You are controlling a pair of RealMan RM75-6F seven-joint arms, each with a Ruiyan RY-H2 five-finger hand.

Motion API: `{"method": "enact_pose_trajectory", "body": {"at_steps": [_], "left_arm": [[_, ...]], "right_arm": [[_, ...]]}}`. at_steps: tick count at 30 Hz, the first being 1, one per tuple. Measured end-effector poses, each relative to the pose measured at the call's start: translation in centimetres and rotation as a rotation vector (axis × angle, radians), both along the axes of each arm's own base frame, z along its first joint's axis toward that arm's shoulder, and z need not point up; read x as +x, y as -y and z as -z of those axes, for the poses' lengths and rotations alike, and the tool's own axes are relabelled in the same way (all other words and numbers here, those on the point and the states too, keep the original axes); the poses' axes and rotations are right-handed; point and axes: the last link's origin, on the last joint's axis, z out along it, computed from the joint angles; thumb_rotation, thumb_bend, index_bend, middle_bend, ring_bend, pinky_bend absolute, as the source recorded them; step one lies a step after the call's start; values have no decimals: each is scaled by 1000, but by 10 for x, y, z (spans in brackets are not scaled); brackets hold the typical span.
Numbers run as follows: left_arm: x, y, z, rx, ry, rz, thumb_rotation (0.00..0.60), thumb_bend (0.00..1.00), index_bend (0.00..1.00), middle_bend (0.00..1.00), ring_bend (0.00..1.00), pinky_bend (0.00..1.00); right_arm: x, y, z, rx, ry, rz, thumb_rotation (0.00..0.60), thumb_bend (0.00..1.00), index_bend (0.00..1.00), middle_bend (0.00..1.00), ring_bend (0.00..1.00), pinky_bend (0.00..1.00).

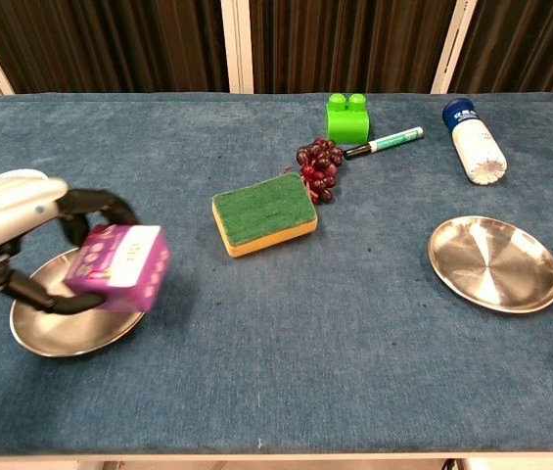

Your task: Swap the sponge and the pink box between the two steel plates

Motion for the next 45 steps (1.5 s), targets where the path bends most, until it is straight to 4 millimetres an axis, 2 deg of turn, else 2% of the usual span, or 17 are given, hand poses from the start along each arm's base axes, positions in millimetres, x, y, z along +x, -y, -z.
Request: {"method": "enact_pose_trajectory", "body": {"at_steps": [6,14,16,17,20,22,31,35,41,45], "left_arm": [[40,-1,20,-58,50,80,600,362,573,548,456,396],[85,-6,67,-96,56,150,600,329,562,527,432,394],[91,-10,77,-89,42,163,600,263,482,448,370,338],[93,-11,81,-87,34,169,600,202,409,372,301,274],[97,-15,89,-96,26,172,600,88,266,241,173,165],[99,-15,90,-104,39,170,600,66,233,223,155,148],[107,-12,90,-117,83,197,600,39,224,209,148,147],[116,-15,81,-100,128,200,600,53,206,190,137,147],[127,-47,46,79,218,186,600,64,193,189,111,147],[123,-64,42,105,217,123,600,38,192,189,110,147]], "right_arm": [[0,2,1,8,0,10,600,199,0,0,0,55],[-4,5,-3,7,10,28,600,199,0,0,0,56],[-5,5,-4,11,10,32,600,199,0,0,0,56],[-5,6,-4,13,12,34,600,199,0,0,0,55],[-6,6,-6,11,13,36,600,199,0,0,0,56],[-6,6,-7,9,16,38,600,199,0,0,0,56],[-7,5,-8,2,20,40,600,199,0,0,0,55],[-6,4,-8,5,17,40,600,199,0,0,0,56],[-7,3,-9,3,18,43,600,199,0,0,0,55],[-6,4,-8,4,17,43,600,199,0,0,0,55]]}}
